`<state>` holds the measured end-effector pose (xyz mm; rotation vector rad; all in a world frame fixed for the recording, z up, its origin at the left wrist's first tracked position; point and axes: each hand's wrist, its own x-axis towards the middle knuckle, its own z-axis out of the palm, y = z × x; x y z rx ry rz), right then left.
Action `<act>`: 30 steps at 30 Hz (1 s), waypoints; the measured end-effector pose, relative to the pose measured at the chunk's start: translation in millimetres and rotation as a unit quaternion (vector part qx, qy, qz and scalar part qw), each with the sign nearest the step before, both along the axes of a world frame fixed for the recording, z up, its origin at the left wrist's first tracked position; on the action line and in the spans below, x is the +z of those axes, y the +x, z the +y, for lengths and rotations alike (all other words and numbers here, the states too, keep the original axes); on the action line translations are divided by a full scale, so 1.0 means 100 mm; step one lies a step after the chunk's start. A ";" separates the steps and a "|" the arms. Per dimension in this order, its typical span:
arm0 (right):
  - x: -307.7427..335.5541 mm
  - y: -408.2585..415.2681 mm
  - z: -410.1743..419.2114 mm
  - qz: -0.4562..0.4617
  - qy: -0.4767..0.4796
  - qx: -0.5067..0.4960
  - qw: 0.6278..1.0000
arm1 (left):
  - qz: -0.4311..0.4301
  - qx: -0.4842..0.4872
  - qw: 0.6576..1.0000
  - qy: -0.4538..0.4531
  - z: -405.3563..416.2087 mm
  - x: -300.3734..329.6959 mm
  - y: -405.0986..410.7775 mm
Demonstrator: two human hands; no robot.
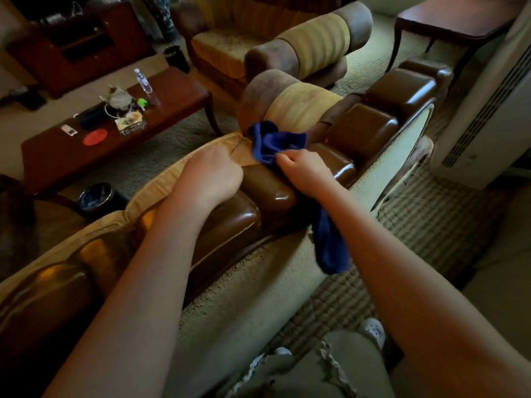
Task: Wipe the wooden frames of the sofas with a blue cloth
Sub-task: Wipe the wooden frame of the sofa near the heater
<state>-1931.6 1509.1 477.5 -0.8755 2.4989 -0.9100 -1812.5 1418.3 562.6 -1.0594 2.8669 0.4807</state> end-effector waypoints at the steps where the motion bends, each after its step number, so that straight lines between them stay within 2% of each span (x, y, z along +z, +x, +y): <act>1: -0.06 0.02 0.06 0.003 -0.011 0.005 1.000 | 0.001 0.001 1.000 -0.005 0.00 -0.01 0.00; 4: -0.21 0.39 0.33 0.054 -0.170 0.019 0.984 | 0.013 0.002 1.000 -0.002 -0.01 -0.03 0.01; 6: -0.18 0.59 0.43 0.061 -0.237 0.050 0.968 | 0.020 0.002 1.000 -0.002 0.00 -0.04 0.00; 8: -0.05 0.55 0.30 0.086 -0.209 0.119 0.967 | 0.027 0.011 1.000 0.004 0.00 -0.04 -0.02; 11: 0.16 0.23 -0.12 0.060 -0.075 0.219 0.971 | 0.024 0.027 0.999 0.017 0.01 -0.03 -0.05; 14: 0.13 -0.17 -0.40 -0.021 0.053 0.200 0.978 | 0.013 0.059 0.998 0.016 0.03 0.00 -0.05; 17: 0.01 -0.30 -0.36 -0.044 0.041 0.193 0.979 | 0.002 0.098 0.995 0.022 0.01 0.02 -0.05; 20: 0.05 -0.22 -0.30 -0.036 -0.012 0.197 0.980 | 0.001 0.142 0.990 0.026 0.01 0.04 -0.11; 23: 0.21 -0.06 -0.36 -0.016 -0.053 0.271 0.961 | -0.005 0.183 0.983 0.015 -0.01 0.03 -0.18; 26: 0.33 0.01 -0.62 -0.015 0.006 0.370 0.929 | -0.011 0.218 0.976 0.003 -0.02 0.02 -0.21; 30: 0.17 -0.31 -0.84 -0.122 0.098 0.418 0.895 | -0.004 0.253 0.967 -0.020 -0.01 -0.03 -0.23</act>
